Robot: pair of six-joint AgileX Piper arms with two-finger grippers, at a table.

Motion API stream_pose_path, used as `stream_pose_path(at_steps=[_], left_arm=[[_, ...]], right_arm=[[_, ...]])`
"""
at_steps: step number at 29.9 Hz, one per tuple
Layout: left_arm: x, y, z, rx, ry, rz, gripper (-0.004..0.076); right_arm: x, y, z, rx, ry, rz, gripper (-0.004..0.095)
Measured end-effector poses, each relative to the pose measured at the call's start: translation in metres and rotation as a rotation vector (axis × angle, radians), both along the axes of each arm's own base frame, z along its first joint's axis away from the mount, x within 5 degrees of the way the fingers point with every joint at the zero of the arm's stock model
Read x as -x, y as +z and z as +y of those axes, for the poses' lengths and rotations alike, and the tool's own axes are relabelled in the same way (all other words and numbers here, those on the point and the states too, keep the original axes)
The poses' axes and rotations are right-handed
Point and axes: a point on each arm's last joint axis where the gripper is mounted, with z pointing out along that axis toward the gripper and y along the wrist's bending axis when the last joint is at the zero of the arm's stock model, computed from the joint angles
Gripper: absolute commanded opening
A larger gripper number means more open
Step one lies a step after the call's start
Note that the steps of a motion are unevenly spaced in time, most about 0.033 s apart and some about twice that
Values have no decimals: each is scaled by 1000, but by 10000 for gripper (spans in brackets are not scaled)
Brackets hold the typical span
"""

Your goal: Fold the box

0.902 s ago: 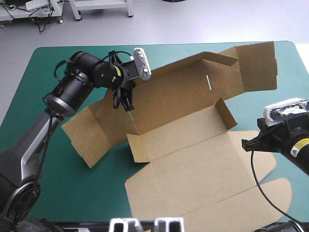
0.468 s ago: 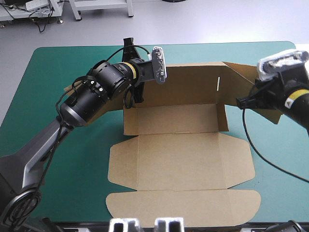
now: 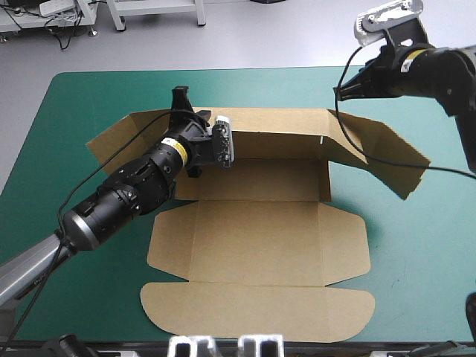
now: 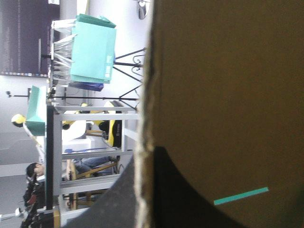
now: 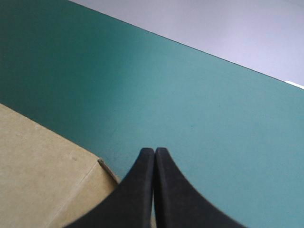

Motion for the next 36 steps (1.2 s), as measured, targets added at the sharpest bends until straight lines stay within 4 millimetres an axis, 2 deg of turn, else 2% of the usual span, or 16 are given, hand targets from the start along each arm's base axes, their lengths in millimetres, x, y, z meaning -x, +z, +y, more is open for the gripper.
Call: stream_pose_path(at_steps=[3,6,9,14,19,25,29,36], left_arm=[[3,-10,3,-25,-16,-64,-9],[5,-20,2,-24,-45,-100,-9],[6,-27,1,20,-52,-95,-9],[6,-26,1,36,-46,-104,-9],[4,-25,6,39,8,-115,-9],[3,-25,7,37,24,-119,-9],[3,-25,7,39,23,-118,-8],[-3,-38,1,12,22,-87,-9]], right_arm=[[-24,-5,-3,-47,5,48,-19],[-49,-20,-8,-80,-10,101,-19],[-73,-41,-13,-106,-21,165,-18],[-113,-84,-28,-160,-54,286,-19],[-135,-114,-32,-219,-48,364,-19],[-131,-139,-30,-229,-22,456,-19],[-116,-158,-30,-202,7,528,-19],[-78,-153,-31,-155,59,534,-19]])
